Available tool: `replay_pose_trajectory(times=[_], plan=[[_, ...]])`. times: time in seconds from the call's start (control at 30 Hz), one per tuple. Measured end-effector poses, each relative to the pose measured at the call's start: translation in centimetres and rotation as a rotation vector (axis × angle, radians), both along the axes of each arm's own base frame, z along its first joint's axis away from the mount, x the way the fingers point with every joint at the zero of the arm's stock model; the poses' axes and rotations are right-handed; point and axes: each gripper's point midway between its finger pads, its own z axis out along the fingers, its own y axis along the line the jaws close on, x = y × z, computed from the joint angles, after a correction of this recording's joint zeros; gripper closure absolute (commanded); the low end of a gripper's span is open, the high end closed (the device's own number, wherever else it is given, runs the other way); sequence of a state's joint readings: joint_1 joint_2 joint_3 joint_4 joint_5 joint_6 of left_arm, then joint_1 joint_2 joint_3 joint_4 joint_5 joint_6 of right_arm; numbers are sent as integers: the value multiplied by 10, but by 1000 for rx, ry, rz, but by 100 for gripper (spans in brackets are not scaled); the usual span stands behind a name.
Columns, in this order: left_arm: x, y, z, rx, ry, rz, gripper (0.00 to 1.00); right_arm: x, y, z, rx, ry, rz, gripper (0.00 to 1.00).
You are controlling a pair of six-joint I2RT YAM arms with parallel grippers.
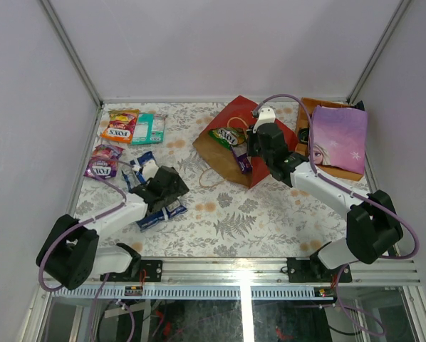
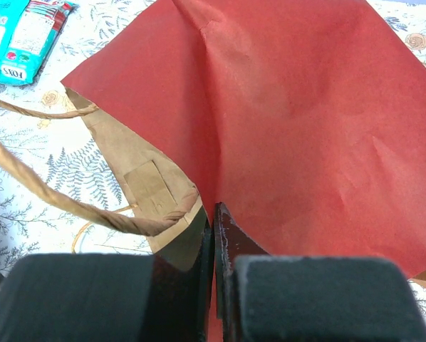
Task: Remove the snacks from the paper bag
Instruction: Adjust the snack at the center of the board.
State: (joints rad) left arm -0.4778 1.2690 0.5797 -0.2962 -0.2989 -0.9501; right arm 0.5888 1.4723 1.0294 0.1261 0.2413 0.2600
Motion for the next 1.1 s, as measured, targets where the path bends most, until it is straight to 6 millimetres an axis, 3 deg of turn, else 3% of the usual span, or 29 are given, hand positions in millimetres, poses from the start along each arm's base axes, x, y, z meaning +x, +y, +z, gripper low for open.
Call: replay_pose_trajectory(times=[0.13,0.3,0.4,0.47,0.57,0.67,0.73,0.8,0.87,0.93,1.0,1.1], plan=[[-17,-40,3,-85,-31,-61,0,0,0,-1,1,2,-1,100],[-60,-102,8,-224,-12,-175,0,0,0,-1,1,3,-1,100],[-76,-112,11,-260,21,-193,0,-1,-1,-1,1,2,-1,100],[-82,-107,13,-239,38,-197,0,-1,-1,-1,1,2,-1,100],[-76,-87,35,-149,24,-179,0,-2,-1,0,2,0,-1,100],[-30,-61,94,-171,-113,-81,1,-2,-1,3,6,-4,0,100],[1,-19,124,-201,-218,40,3,-3,-1,4,10,-6,4,100],[17,36,136,-191,-286,180,3,-4,1,6,15,-8,13,100],[20,75,129,-172,-286,279,5,-5,1,8,19,-10,16,100],[21,98,109,-170,-240,335,8,-6,1,9,22,-10,19,100],[22,113,81,-206,-173,377,18,-6,1,9,23,-9,20,100],[14,128,36,-294,-69,441,22,-7,1,8,26,-4,23,100]])
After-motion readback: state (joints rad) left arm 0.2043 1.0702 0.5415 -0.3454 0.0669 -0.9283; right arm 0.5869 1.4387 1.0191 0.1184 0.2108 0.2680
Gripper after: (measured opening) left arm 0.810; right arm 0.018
